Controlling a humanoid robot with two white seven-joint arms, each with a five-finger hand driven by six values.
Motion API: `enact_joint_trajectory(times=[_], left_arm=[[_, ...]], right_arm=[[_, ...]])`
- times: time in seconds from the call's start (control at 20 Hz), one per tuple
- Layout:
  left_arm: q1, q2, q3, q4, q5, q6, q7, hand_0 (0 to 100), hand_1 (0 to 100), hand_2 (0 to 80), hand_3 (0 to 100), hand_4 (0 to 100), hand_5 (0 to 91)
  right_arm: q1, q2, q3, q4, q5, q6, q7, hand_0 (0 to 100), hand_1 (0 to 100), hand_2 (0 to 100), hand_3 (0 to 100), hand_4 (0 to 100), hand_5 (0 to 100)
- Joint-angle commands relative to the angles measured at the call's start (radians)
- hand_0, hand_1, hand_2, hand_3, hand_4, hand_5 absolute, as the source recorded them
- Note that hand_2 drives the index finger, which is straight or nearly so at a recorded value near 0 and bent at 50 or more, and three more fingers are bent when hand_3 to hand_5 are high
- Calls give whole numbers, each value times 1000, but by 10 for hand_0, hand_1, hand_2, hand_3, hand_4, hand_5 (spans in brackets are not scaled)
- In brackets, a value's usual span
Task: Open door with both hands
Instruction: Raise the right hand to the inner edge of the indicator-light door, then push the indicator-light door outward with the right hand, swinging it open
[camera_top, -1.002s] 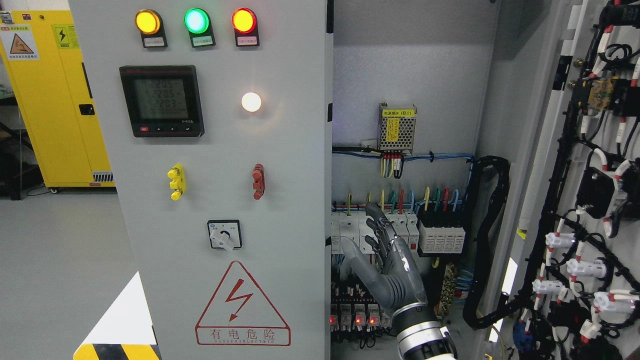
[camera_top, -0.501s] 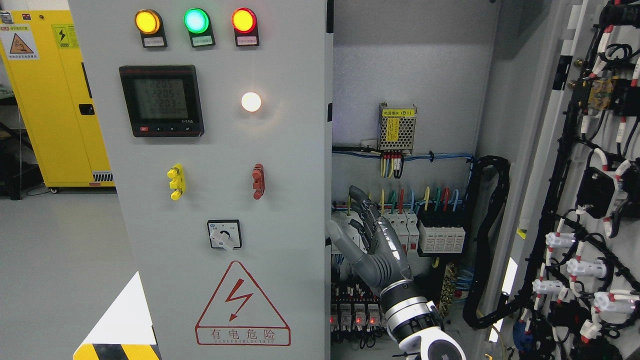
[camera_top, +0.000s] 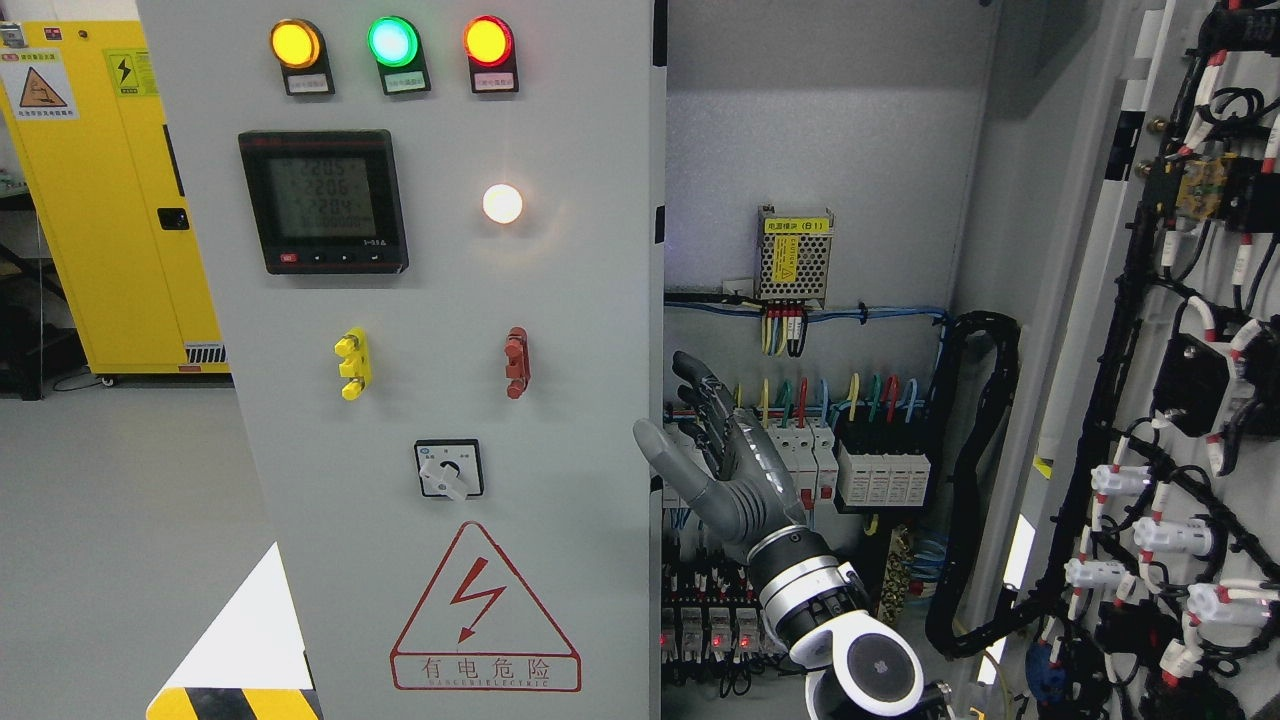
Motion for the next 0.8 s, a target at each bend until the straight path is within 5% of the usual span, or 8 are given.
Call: enact_joint_trajectory(times=[0.0, 0.3, 0.5, 0.75], left_arm=[[-2, 2, 0, 31, 1, 0, 1, 120, 556, 0, 0, 0, 0], [-2, 5, 0, 31, 1, 0, 1, 120, 556, 0, 0, 0, 0], [-2, 5, -1, 31, 1, 0, 1, 120, 556, 0, 0, 0, 0], [-2, 2, -1, 31, 1, 0, 1, 120, 556, 0, 0, 0, 0]], right_arm=[[-22, 5, -20, 66, -16, 1, 31, 0, 500, 40, 0, 0, 0], [-45, 2, -22, 84, -129, 34, 34, 0, 500, 40, 0, 0, 0], [-52, 3, -59, 103, -131, 36, 136, 0, 500, 40, 0, 0, 0], [-65, 2, -68, 132, -201, 34, 151, 0, 500, 40, 0, 0, 0]])
